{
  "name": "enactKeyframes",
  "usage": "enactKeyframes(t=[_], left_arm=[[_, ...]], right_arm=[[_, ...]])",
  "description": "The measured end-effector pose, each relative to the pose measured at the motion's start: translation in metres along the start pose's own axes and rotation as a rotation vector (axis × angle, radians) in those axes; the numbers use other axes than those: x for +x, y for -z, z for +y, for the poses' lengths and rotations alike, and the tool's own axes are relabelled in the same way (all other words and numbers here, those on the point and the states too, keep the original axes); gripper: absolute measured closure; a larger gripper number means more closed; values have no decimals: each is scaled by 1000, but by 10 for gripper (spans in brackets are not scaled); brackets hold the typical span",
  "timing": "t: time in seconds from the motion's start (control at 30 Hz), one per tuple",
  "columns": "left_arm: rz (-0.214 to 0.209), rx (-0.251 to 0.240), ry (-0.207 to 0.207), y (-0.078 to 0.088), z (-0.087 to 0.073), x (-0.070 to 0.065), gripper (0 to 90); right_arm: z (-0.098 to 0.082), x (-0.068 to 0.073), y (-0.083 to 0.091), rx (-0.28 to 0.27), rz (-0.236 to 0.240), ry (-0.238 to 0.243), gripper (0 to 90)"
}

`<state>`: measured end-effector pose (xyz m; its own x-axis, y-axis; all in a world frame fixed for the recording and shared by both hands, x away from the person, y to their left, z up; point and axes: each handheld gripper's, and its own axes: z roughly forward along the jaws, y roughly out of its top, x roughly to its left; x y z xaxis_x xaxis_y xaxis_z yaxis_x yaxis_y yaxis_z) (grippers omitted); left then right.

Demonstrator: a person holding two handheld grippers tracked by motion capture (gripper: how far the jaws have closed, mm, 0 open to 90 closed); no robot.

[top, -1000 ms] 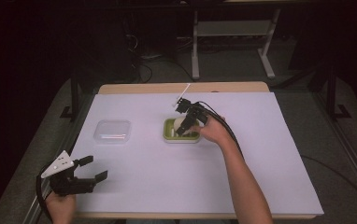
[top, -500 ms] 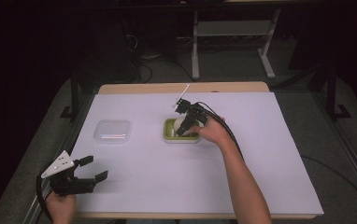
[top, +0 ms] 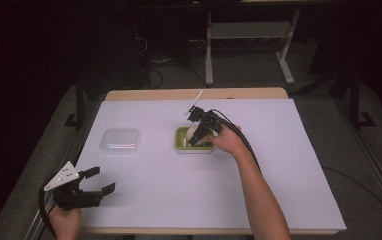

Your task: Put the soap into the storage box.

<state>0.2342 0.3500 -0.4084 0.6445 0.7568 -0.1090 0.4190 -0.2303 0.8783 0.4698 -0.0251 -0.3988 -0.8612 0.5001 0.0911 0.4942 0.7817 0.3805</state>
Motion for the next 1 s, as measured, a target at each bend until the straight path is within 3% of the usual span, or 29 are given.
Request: enactKeyframes(t=[1.0], left_arm=[[-1, 3, -4, 0, 0, 0, 133]], right_arm=[[0, -2, -2, 9, 2, 0, 236]])
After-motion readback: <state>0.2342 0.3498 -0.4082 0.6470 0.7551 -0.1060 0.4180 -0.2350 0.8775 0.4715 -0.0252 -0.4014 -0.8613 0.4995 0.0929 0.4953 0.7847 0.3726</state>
